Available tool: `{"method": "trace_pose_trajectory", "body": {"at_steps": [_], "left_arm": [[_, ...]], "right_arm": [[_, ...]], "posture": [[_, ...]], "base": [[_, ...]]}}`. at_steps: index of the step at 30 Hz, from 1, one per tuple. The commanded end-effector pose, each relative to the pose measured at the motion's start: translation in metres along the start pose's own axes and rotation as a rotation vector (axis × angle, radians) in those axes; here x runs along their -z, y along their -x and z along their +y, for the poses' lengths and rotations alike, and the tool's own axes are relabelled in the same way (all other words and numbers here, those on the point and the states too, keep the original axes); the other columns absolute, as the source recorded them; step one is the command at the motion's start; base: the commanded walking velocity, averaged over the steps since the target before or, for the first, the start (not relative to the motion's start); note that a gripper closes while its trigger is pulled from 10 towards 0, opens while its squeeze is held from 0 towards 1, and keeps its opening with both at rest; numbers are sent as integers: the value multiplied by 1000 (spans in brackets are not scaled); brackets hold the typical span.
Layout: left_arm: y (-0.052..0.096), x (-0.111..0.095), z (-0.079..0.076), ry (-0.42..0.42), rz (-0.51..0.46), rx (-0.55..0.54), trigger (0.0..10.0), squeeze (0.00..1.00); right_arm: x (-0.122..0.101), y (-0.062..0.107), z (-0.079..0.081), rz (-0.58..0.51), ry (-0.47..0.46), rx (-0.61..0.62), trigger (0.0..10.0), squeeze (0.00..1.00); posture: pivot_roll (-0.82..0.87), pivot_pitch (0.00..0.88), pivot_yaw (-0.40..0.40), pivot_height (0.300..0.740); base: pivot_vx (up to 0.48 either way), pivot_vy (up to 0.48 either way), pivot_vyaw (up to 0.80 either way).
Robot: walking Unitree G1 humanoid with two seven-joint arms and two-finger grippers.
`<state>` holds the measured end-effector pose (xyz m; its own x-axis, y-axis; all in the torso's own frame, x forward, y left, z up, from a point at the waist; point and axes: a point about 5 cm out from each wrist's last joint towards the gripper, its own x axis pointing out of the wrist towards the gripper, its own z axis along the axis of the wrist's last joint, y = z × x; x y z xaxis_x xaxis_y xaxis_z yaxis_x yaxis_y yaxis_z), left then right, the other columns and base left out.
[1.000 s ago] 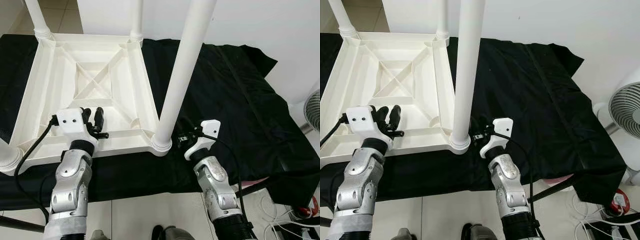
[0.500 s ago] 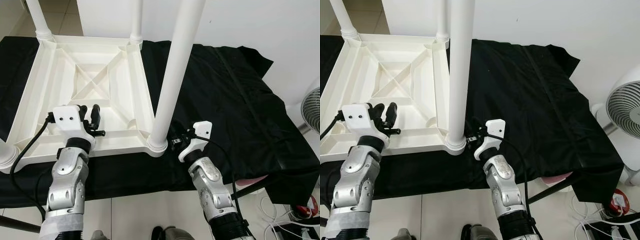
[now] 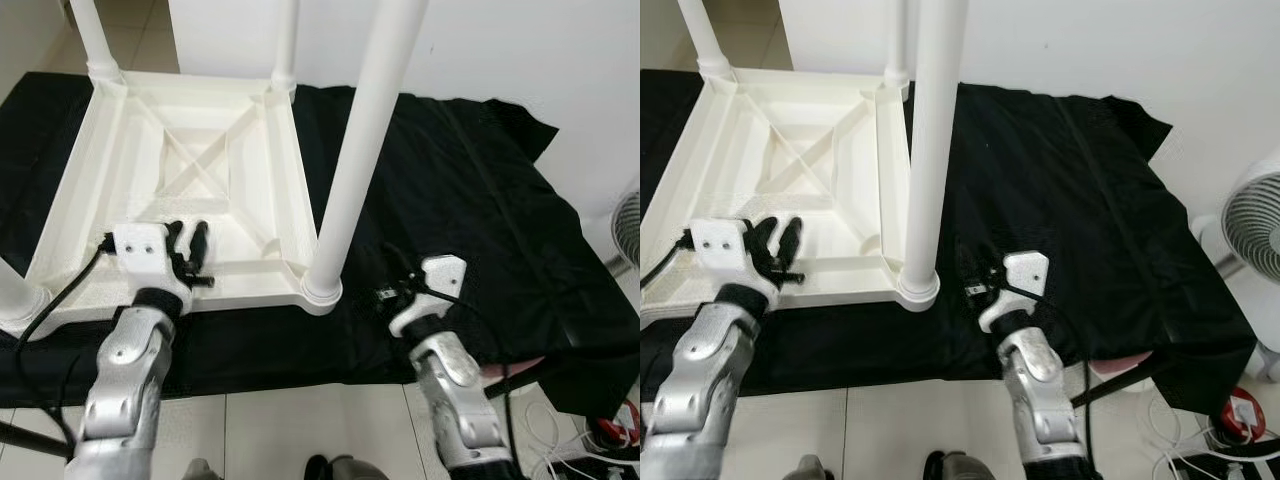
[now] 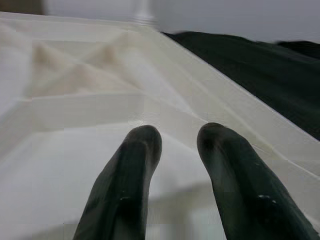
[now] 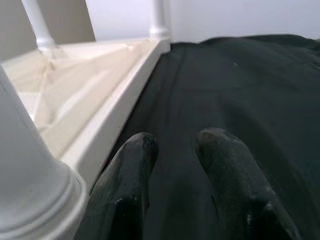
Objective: Building children table
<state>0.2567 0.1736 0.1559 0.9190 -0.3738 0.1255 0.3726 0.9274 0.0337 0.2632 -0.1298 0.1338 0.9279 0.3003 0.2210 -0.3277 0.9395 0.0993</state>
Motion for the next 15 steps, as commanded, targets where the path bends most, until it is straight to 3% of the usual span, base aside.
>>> {"method": "trace_pose_trajectory", "body": {"at_steps": [1, 5, 9, 15], "left_arm": [[0, -6, -12, 14, -15, 134, 10000, 0], [3, -6, -14, -16, 1, 191, 10000, 0], [9, 1, -14, -100, 75, 299, 10000, 0], [8, 6, -9, -116, 104, 306, 10000, 0]], "right_arm": [[-1, 1, 0, 4, 4, -12, 10000, 0], [-1, 1, -1, 9, 6, -10, 10000, 0], [-2, 0, -1, 16, 15, -23, 10000, 0], [-3, 0, -2, 18, 21, -24, 10000, 0]], "posture": [[40, 83, -93, 740], [44, 83, -95, 740], [45, 83, -94, 740], [32, 78, -86, 740]], "base": [[0, 0, 0], [0, 0, 0], [0, 0, 0], [0, 0, 0]]}}
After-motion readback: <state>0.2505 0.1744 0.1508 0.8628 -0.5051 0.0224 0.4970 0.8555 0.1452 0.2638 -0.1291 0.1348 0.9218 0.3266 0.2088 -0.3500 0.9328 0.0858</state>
